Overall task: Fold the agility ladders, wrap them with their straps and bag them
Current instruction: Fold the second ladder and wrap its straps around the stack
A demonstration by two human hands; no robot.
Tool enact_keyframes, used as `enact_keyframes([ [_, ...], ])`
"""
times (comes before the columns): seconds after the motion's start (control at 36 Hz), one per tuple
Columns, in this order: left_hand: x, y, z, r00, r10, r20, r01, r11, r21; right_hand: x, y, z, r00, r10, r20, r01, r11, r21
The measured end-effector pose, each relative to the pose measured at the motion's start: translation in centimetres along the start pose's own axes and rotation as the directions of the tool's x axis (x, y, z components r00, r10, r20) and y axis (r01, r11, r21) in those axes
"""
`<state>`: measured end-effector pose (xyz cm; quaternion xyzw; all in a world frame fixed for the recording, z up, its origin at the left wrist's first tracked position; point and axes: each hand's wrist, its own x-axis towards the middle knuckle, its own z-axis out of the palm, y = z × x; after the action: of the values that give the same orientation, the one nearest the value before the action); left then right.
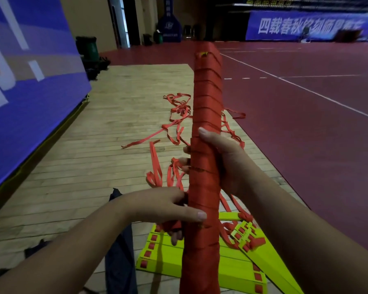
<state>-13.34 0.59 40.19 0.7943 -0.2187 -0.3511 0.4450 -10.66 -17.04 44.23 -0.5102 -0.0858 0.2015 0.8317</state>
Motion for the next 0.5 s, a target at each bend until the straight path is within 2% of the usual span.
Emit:
enact_keyframes([
  [0.08, -0.3, -0.1, -0.5, 0.996, -0.087, -0.036, 0.093, 0.968, 0.233, 0.2, 0.3, -0.4, 0.992, -0.084, -0.096, 0.066, 0.983, -0.173],
  [0.19, 0.8, -0.7, 0.4, 0.964, -0.118, -0.239, 0.181, 0.948, 0.261, 0.8, 1.9, -0.4, 0.931, -0.219, -0.292, 0.088, 0.911, -0.404],
  [0.25, 1.8, -0.9, 1.4, 0.933, -0.088, -0.348, 0.216, 0.911, 0.35, 1.1, 2.7, -0.2, 0.914, -0.228, -0.335, 0.052, 0.886, -0.461],
  [0.36, 2.6, -1.5, 1.7, 0.9, -0.095, -0.425, 0.222, 0.939, 0.261, 1.0, 2.2, 0.5, 0.947, -0.153, -0.282, 0.034, 0.921, -0.387],
  [0.5, 1.3, -2.0, -0.4, 0.945, -0.047, -0.324, 0.067, 0.996, 0.051, 0.3, 0.3, 0.0, 0.994, -0.045, -0.101, 0.025, 0.98, -0.196],
])
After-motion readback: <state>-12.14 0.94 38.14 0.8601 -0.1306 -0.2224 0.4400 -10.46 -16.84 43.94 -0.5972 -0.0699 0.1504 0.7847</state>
